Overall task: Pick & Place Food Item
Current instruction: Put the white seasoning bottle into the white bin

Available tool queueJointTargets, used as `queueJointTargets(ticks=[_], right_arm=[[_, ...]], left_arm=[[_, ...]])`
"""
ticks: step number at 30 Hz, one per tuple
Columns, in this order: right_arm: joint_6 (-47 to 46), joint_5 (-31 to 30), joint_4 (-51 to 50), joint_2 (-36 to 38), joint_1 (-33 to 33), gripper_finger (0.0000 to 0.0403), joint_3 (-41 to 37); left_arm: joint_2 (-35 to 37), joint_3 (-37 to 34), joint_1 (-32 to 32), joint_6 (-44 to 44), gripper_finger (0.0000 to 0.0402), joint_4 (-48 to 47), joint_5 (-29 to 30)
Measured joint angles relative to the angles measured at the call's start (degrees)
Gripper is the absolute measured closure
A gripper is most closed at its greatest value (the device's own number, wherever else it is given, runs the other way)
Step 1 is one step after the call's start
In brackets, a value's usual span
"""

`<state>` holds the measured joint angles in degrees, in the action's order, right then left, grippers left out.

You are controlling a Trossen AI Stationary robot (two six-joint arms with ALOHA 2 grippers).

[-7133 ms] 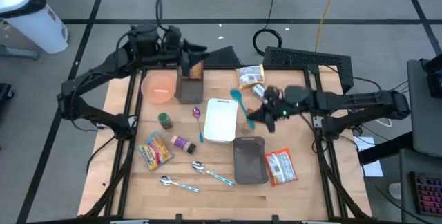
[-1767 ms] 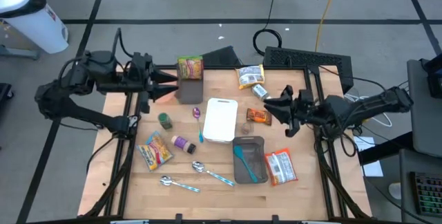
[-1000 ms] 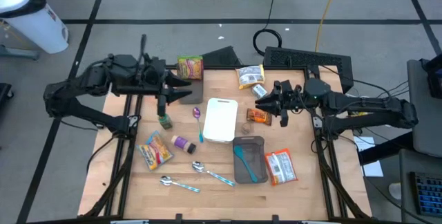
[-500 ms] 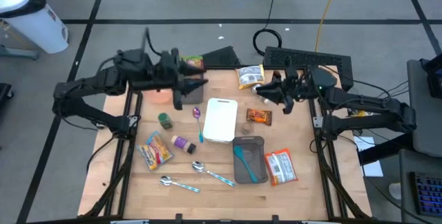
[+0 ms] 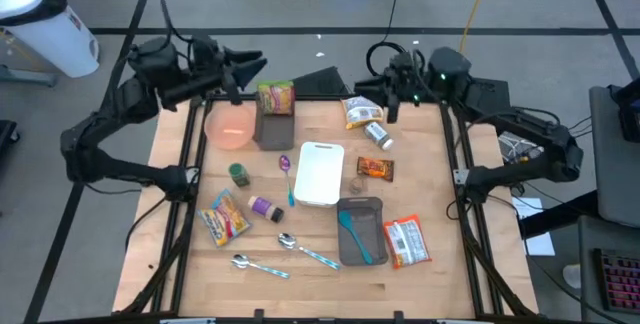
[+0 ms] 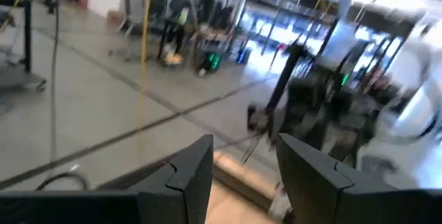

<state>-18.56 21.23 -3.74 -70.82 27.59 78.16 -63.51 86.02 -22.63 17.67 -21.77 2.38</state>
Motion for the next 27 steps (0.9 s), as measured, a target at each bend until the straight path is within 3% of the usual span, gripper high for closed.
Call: queueJointTargets(ticks=[5, 11, 13, 16, 27], right_arm=[[-1.1, -1.6, 0.0, -4.2, 3.0, 0.0330, 2.9], [-3.5, -1.7, -1.5, -9.3, 6.7, 0.0330, 2.8], [-2.1, -1.7, -1.8, -11.3, 7.0, 0.0330, 2.8], [0.2, -1.6, -3.8, -13.5, 7.1, 0.0330, 2.8], [2.5, -1.9, -28.3, -15.3, 9.2, 0.0330, 2.8]], left_arm=[[-0.2, -3.4, -4.3, -3.3, 0.0236, 0.5, -4.6], [-0.6, -9.0, -13.1, -1.2, 0.0236, 0.8, -27.7], [1.0, -11.3, -15.5, -2.7, 0.0236, 1.5, -31.7], [4.9, -14.8, -17.6, -5.1, 0.0236, 4.1, -31.9], [18.0, -29.9, -20.5, -6.0, 0.0236, 5.2, -29.3]])
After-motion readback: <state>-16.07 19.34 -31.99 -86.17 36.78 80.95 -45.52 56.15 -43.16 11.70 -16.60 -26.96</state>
